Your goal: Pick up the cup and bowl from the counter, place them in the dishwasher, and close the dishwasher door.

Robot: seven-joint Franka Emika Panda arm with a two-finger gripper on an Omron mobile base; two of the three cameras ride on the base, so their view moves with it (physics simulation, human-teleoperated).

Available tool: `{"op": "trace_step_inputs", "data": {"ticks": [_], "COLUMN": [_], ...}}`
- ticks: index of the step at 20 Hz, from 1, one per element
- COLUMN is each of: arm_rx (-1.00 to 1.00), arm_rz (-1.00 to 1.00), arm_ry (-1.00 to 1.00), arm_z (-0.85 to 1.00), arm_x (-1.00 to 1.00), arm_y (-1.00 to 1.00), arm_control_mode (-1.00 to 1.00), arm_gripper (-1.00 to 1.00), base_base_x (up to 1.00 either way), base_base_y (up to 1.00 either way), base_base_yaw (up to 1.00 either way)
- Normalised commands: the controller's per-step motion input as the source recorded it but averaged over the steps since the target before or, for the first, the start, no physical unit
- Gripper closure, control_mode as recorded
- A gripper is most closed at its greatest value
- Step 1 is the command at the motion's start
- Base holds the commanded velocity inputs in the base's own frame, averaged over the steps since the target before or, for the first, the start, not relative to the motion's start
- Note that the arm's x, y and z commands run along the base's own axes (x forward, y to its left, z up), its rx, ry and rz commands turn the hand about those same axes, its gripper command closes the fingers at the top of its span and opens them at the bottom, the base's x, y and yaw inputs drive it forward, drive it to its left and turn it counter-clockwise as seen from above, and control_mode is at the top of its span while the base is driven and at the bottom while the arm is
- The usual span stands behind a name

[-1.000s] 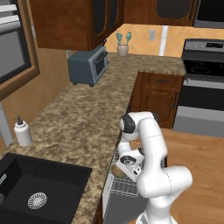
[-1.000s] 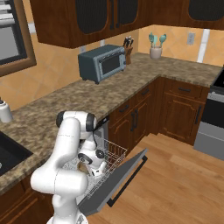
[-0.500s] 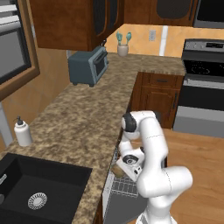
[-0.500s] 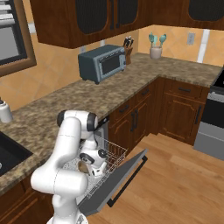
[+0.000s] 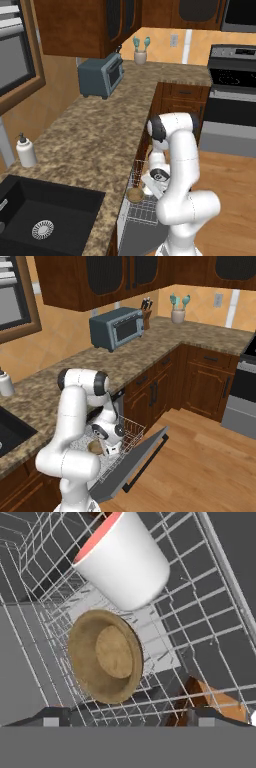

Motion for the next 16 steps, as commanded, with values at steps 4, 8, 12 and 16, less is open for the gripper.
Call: {"op": "trace_step_inputs", "data": {"ticks": [4,8,12,16], "arm_rx": [0.03,0.05,0.11,0.19], "arm_rz": [0.00,0.00,0.00,0.00], "arm_ry": [-0.14,-0.09,-0.05,-0.04], "arm_z": [0.95,0.67,0.55,0.20], "arm_x": [-0.29,-0.14,0.00,0.00], "arm_y": [-0.71,-0.98,-1.00,-1.00], "arm_control_mode": [-1.00,-1.00,-1.00,-1.00], "arm_gripper": [-1.00,-1.00,-1.00,-1.00], "base_base_x": [0.00,0.00,0.00,0.00], "base_base_y": [0.00,0.00,0.00,0.00], "base_base_yaw": [0.00,0.00,0.00,0.00]}}
